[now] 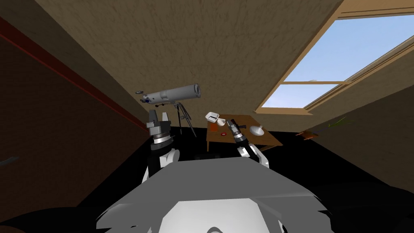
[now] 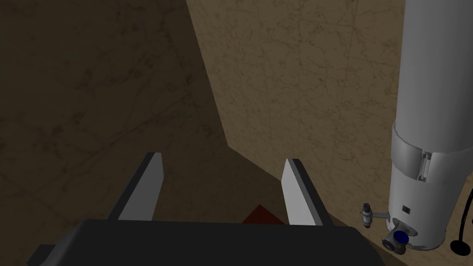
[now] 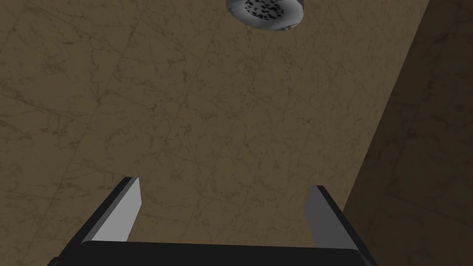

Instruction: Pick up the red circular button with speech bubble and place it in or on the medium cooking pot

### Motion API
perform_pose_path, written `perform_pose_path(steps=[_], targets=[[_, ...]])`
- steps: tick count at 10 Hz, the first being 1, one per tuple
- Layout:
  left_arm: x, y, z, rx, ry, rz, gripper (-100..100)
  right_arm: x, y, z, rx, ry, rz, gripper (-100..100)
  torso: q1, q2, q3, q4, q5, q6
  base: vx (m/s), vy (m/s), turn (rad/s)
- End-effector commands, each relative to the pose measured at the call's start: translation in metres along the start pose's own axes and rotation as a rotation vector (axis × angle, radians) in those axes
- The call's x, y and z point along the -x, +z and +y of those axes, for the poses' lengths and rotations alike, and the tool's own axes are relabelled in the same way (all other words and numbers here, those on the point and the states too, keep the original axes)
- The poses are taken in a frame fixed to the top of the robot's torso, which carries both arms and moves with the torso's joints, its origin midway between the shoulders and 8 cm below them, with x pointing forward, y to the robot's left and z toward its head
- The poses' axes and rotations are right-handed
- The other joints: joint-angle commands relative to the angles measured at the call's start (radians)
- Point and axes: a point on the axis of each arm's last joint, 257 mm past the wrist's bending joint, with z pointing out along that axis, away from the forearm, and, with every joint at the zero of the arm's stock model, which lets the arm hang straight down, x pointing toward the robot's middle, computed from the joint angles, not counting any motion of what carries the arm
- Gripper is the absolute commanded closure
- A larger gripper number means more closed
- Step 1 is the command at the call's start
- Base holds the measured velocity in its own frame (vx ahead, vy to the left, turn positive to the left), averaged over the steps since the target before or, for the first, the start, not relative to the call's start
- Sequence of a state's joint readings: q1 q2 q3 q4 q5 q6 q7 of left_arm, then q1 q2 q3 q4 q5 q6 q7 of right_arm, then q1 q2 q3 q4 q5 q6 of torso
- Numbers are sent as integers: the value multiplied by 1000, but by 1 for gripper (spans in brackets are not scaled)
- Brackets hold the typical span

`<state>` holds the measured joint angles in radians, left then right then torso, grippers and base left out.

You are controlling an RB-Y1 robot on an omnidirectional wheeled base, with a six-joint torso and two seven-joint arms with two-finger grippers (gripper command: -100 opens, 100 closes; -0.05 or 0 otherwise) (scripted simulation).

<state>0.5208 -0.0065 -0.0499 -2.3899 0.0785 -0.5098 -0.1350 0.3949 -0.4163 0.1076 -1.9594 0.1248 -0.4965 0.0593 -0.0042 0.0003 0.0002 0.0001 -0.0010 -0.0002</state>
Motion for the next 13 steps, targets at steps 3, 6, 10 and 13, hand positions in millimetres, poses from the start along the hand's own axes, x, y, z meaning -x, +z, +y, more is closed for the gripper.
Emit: perform_pose_path(steps=[3, 6, 10, 13], targets=[[0, 0, 0, 0, 0, 0, 0, -23, -10, -29, -43, -69, 130, -100, 1, 0, 0, 0, 0, 0, -28, -51, 227], [0, 0, 0, 0, 0, 0, 0, -31, -17, -43, -61, -114, 198, -100, 0, 0, 0, 0, 0, 0, -26, -48, 151], [0, 0, 0, 0, 0, 0, 0, -49, -41, -85, -114, -224, 360, -100, -2, 1, 0, 0, 0, 0, -41, -64, 262], [0, 0, 0, 0, 0, 0, 0, -56, -60, -113, -148, -302, 463, -100, -1, 0, 0, 0, 0, 1, -39, -60, 219]])
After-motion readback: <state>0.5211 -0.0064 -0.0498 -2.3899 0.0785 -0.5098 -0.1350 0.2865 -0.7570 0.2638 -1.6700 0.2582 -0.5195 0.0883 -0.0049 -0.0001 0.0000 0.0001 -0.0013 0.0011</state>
